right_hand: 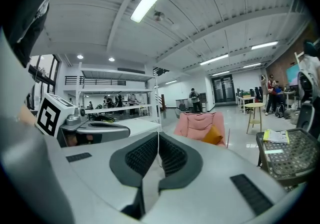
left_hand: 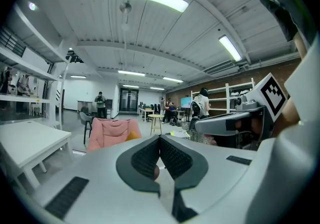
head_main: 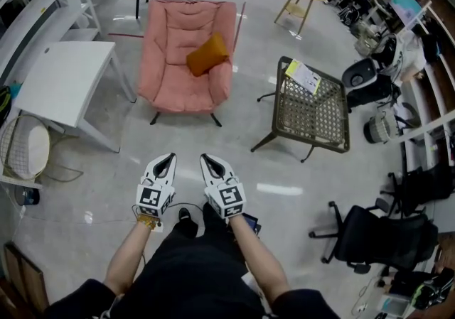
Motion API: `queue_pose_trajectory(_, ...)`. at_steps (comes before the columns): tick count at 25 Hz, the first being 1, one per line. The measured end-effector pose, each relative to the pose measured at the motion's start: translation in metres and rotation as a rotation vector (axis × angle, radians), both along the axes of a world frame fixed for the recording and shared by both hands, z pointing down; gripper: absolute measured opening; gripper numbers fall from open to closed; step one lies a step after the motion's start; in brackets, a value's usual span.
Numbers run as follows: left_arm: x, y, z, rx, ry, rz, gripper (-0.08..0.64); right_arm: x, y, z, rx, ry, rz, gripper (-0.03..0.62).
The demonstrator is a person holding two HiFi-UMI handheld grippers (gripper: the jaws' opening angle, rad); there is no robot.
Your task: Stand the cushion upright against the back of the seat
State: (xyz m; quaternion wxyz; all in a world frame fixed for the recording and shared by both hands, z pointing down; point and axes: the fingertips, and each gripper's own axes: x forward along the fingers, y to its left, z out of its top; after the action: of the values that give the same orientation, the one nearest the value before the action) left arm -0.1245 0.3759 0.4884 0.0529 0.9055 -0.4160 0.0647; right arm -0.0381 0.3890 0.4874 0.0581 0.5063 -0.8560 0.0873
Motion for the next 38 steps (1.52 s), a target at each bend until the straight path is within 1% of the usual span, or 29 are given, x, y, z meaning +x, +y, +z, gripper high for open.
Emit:
queue_pose_trajectory(7, 0.028, -0.044, 0.009, -0.021, -0.035, -0.034, 0.012, 0.02, -0.049, 0.008, -0.01, -0.034, -0.051, 0.015)
queue_pose_trajectory(13, 0.069, -0.085, 0.009, -0.035, -0.072, -0.07, 0.012, 0.056, -0.098, 0.002, -0.003, -0.067, -0.105, 0.015)
queue_pose_trajectory(17, 0.083, -0.105, 0.008, -0.042, -0.079, -0.113, 0.012, 0.072, -0.121, 0.004, -0.018, -0.077, -0.152, 0.015)
queue_pose_trajectory(20, 0.085, -0.123, 0.009, -0.046, -0.081, -0.135, 0.012, 0.078, -0.139, 0.008, -0.023, -0.065, -0.173, 0.015)
queue_pose_trajectory(25, 0.081, -0.157, 0.017, -0.057, -0.068, -0.143, 0.012, 0.08, -0.172, 0.02, -0.04, -0.042, -0.173, 0.016)
queue_pose_trajectory(30, 0.075, -0.209, 0.025, -0.062, -0.044, -0.099, 0.012, 0.072, -0.221, 0.025, -0.043, -0.008, -0.138, 0.015)
queue_pose_trajectory(38, 0.047, -0.288, 0.017, -0.058, -0.009, -0.018, 0.012, 0.038, -0.295, 0.018, -0.045, 0.039, -0.075, 0.016)
